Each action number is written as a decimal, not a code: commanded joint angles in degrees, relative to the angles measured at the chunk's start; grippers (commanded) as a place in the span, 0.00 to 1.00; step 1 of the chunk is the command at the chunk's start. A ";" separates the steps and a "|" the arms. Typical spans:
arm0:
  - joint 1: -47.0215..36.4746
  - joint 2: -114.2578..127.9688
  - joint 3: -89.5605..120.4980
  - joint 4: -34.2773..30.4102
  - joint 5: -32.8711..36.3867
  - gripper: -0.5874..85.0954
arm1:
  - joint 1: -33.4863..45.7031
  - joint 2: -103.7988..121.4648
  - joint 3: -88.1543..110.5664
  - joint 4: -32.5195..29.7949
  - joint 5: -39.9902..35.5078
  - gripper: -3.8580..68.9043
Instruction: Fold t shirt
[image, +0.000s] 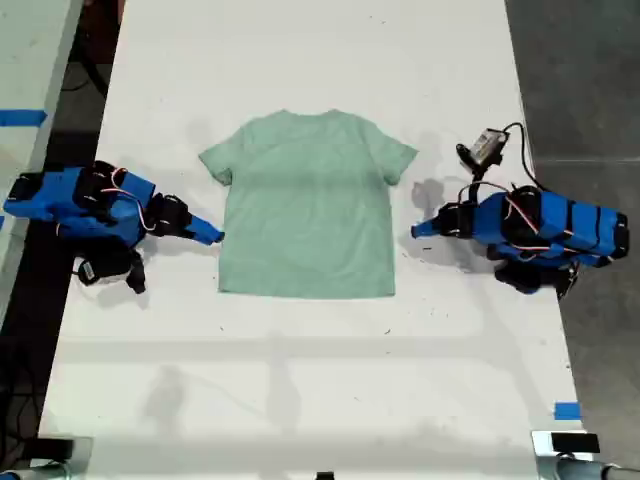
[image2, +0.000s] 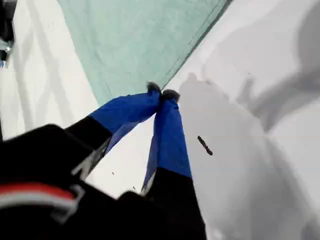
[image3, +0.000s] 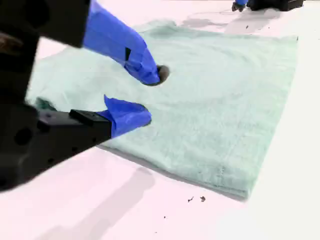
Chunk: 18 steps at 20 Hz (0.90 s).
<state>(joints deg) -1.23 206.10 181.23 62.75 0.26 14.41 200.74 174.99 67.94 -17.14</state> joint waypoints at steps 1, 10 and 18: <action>-0.26 0.26 -0.26 -0.35 -0.88 0.11 | 0.35 0.35 3.34 1.67 3.96 0.07; -0.26 0.26 -0.26 -0.35 -0.88 0.11 | 18.46 -51.33 -45.26 7.73 -15.03 0.21; -0.26 0.26 -0.26 -0.35 -0.88 0.12 | 40.78 -93.96 -67.41 -5.54 -30.23 0.45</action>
<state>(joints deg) -1.23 206.10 181.23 62.75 0.26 51.94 112.32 114.26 66.27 -45.09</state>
